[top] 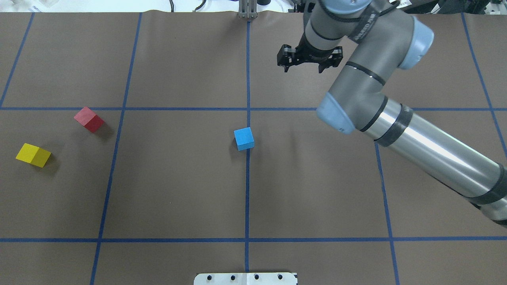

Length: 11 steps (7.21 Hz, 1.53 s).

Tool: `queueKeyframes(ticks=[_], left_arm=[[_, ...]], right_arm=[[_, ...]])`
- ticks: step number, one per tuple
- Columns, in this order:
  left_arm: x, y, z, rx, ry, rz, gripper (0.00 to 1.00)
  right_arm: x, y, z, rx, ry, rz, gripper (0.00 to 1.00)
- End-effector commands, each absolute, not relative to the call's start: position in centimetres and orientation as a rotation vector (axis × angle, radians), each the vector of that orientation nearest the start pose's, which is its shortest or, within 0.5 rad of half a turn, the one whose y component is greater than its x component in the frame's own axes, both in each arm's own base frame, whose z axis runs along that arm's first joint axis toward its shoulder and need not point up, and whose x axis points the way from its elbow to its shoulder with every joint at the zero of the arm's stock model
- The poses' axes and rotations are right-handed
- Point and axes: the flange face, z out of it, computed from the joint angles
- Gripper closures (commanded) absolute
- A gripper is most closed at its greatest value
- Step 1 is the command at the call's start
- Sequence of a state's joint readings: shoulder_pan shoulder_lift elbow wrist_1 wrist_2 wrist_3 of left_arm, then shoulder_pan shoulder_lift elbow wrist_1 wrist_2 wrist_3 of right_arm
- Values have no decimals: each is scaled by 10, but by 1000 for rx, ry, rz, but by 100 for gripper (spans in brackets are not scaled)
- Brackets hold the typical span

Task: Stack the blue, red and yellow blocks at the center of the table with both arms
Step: 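Release the blue block and withdraw the right gripper, then reach the left gripper to the red block and grasp it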

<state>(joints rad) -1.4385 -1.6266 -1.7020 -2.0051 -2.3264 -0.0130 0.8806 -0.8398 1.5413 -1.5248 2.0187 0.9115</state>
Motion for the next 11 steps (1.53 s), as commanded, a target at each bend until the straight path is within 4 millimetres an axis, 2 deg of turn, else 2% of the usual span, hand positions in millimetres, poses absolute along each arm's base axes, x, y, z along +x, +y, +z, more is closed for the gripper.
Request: queueKeyframes(ticks=[1, 2, 3, 4, 5, 6, 7, 8, 9, 11], left_arm=[[66, -535, 497, 498, 834, 363, 0], [105, -530, 495, 460, 869, 357, 0], [146, -526, 491, 437, 862, 376, 0], [179, -520, 490, 459, 832, 424, 0], [206, -514, 494, 462, 811, 461, 0], [232, -505, 495, 445, 803, 471, 0], [257, -502, 491, 450, 785, 478, 0], [275, -508, 489, 437, 789, 470, 0], [288, -520, 493, 424, 785, 473, 0], [306, -544, 497, 410, 776, 475, 0]], right_arm=[[-251, -650, 314, 237, -793, -108, 0], [-200, -650, 362, 268, -747, -180, 0], [-143, -642, 417, 266, -740, -259, 0], [-86, -625, 472, 266, -742, -327, 0], [-32, -604, 517, 267, -737, -346, 0], [10, -581, 554, 253, -747, -325, 0], [37, -556, 587, 224, -744, -286, 0], [60, -539, 605, 208, -742, -236, 0], [62, -530, 613, 195, -738, -226, 0], [61, -529, 615, 189, -739, -219, 0]])
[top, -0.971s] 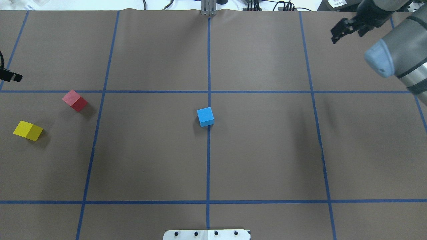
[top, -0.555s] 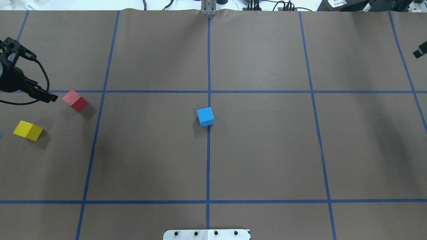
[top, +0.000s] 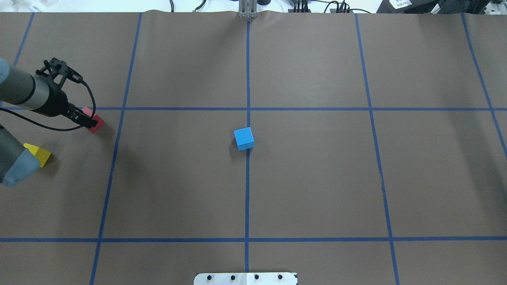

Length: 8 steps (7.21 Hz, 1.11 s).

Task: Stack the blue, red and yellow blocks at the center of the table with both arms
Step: 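Reach the left gripper to the red block and grasp it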

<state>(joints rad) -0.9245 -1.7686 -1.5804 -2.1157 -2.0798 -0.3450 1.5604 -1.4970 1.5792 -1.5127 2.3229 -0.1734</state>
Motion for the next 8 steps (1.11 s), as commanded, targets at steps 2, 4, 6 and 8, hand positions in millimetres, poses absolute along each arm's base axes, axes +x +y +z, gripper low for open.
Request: queueKeyframes(ticks=[2, 4, 6, 8], left_arm=[[313, -552, 508, 388, 766, 474, 0], [325, -544, 514, 371, 766, 496, 0], [328, -540, 518, 362, 764, 501, 20], [327, -539, 512, 372, 771, 503, 100]], right_arm=[[61, -529, 614, 188, -740, -213, 0], [61, -529, 615, 187, -738, -213, 0], [61, -529, 615, 186, -737, -213, 0], [61, -529, 615, 187, -738, -213, 0]])
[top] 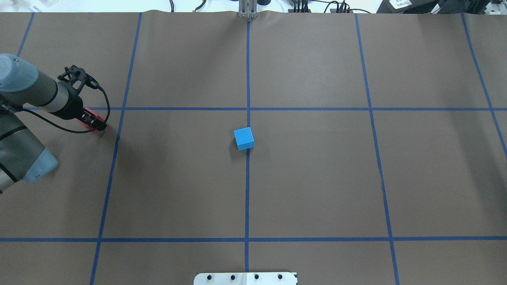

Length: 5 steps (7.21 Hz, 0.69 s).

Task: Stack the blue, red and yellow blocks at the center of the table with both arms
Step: 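Reach the left gripper to the red block and grasp it, then carry the red block with the left gripper above the blue block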

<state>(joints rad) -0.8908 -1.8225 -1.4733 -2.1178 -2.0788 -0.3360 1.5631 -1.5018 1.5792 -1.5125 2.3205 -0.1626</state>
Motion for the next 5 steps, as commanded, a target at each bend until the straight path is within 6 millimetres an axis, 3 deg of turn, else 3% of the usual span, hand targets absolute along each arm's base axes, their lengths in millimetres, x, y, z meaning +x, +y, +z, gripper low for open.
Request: queueKeyframes(ticks=[1, 3, 5], left_arm=[[325, -537, 492, 388, 792, 503, 100], [320, -537, 447, 367, 805, 429, 100], [329, -545, 354, 300, 838, 264, 100]], right_arm=[[61, -529, 617, 185, -740, -214, 0], [62, -521, 632, 165, -738, -215, 0], [62, -497, 662, 107, -737, -188, 0]])
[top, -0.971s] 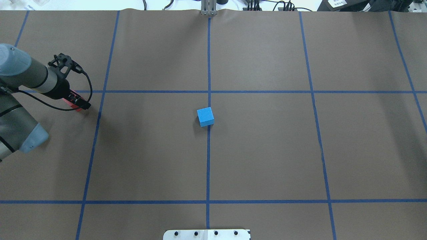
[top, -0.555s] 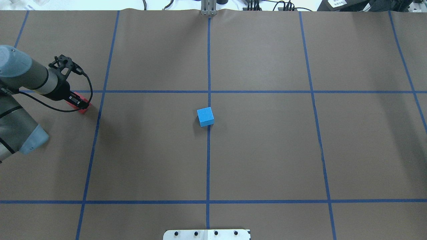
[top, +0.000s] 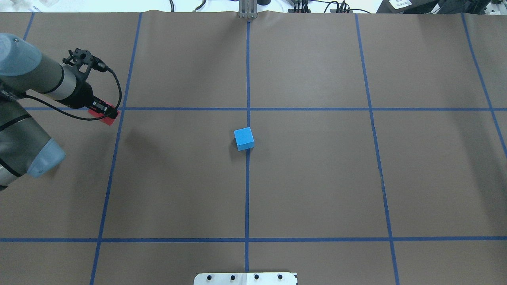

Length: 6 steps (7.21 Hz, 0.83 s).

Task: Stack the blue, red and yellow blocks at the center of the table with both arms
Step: 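Carry the red block with the left gripper above the blue block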

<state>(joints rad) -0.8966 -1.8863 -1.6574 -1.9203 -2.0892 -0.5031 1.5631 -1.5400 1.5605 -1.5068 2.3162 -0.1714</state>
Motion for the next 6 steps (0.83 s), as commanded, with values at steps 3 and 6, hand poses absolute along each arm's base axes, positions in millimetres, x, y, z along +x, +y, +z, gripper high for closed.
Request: queueKeyframes(ticks=[3, 6], left_arm=[[439, -511, 230, 177, 924, 117, 100], [528, -468, 138, 73, 866, -96, 100]], right_arm=[[73, -471, 684, 84, -739, -149, 0], [73, -470, 685, 83, -739, -148, 0]])
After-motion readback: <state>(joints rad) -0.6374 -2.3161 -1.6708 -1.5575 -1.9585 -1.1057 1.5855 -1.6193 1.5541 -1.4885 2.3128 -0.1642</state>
